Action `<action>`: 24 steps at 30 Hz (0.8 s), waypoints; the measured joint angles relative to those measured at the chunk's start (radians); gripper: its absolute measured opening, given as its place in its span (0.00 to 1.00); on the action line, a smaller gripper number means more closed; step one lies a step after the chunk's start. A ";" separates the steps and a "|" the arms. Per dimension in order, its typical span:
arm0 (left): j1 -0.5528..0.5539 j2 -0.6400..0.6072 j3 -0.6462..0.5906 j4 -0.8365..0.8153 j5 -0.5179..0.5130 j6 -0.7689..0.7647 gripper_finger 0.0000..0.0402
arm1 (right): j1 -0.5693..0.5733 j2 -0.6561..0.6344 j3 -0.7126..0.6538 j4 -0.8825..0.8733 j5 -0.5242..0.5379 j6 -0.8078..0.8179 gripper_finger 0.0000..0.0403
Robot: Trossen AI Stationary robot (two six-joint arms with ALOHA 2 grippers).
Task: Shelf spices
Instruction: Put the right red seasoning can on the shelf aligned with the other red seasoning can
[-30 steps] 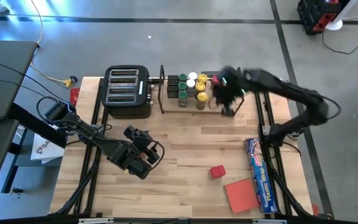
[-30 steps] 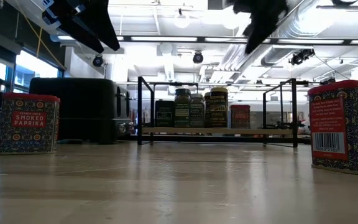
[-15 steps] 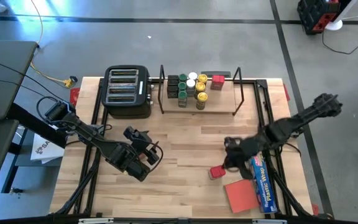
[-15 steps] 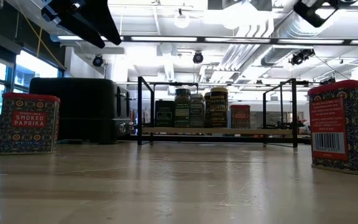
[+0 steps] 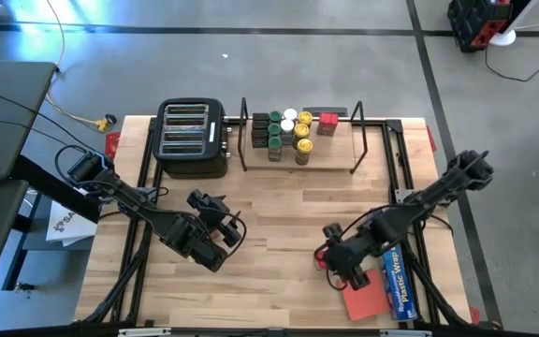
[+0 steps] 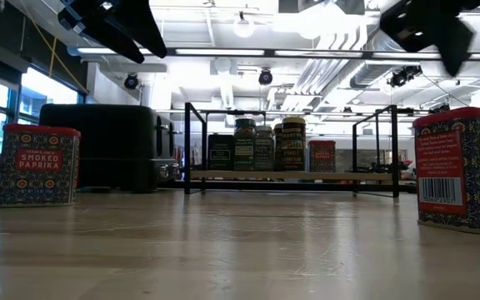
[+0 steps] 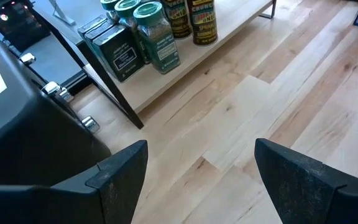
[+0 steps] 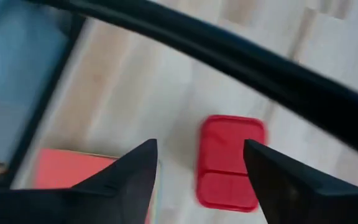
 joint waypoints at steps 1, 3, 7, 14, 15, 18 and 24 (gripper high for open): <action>0.000 0.000 0.000 0.001 0.000 0.000 0.73 | -0.003 0.023 0.022 -0.031 0.016 -0.006 0.58; 0.000 0.000 0.000 0.003 0.000 0.001 0.73 | -0.005 0.066 0.065 -0.081 0.071 -0.005 0.59; 0.000 0.000 0.000 0.008 0.001 0.002 0.73 | -0.005 0.149 0.131 -0.154 0.146 0.014 0.60; -0.001 0.000 0.000 0.008 0.002 0.002 0.73 | -0.004 0.233 0.161 -0.247 0.136 0.144 0.60; -0.001 0.000 0.000 0.008 0.002 0.002 0.73 | -0.004 0.238 0.161 -0.245 0.135 0.149 0.60; -0.001 0.000 0.000 0.008 0.002 0.002 0.73 | -0.004 0.240 0.159 -0.230 0.139 0.146 0.60; -0.004 0.000 0.000 0.008 0.002 0.002 0.73 | -0.005 0.244 0.134 -0.205 0.144 0.115 0.60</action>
